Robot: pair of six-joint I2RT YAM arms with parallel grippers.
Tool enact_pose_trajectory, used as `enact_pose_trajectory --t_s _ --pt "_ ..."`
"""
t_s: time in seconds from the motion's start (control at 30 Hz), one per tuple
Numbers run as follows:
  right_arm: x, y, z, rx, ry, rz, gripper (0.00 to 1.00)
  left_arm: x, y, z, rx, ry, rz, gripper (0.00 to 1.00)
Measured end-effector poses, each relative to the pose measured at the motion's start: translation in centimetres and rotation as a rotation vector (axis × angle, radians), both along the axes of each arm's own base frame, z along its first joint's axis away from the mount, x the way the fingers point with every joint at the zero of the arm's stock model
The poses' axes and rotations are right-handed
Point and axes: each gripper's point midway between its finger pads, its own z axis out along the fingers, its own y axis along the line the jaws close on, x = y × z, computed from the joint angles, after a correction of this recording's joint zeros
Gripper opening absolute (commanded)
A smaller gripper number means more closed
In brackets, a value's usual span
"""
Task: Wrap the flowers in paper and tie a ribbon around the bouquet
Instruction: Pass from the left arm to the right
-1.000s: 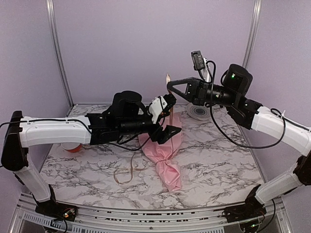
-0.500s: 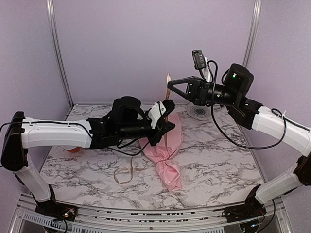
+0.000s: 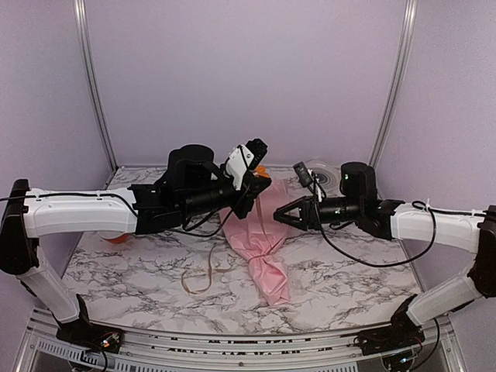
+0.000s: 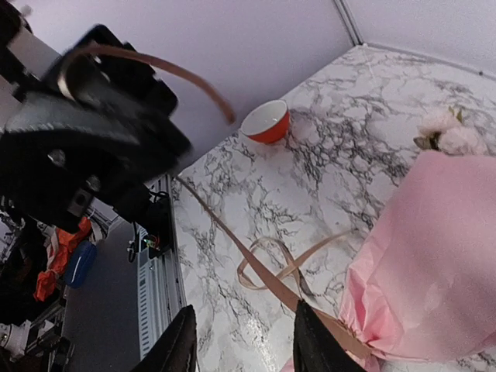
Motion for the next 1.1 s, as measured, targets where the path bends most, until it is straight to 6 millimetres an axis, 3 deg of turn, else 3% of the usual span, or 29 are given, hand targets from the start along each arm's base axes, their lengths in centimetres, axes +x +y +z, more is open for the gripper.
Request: enact_pose_trajectory --t_s 0.07,0.2,0.37,0.5,0.67,0.87,1.1 --pt "-0.4 -0.4 -3.8 -0.059 0.07 -0.009 0.32 0.5 0.3 0.1 -0.001 -0.003 0.034 0.0" --pt "-1.0 -0.9 -9.0 -0.123 0.167 -0.024 0.19 1.5 1.0 0.8 -0.008 -0.02 0.105 0.0" --pt "-3.1 0.0 -12.8 -0.17 0.212 0.01 0.07 2.4 1.5 1.6 -0.02 -0.032 0.159 0.0" --pt "-3.6 1.0 -16.1 -0.224 0.257 0.024 0.02 2.8 1.7 2.7 -0.042 -0.041 0.177 0.0" --pt "-3.0 0.6 -19.1 -0.294 0.282 -0.015 0.0 2.9 1.6 4.8 -0.078 -0.062 0.186 0.0" --pt "-3.1 0.2 -23.0 -0.37 0.311 -0.028 0.0 2.9 0.9 5.9 -0.098 -0.069 0.172 0.0" --pt "-3.1 0.2 -22.2 -0.361 0.286 -0.033 0.02 2.5 0.1 5.8 -0.093 -0.063 0.139 0.0"
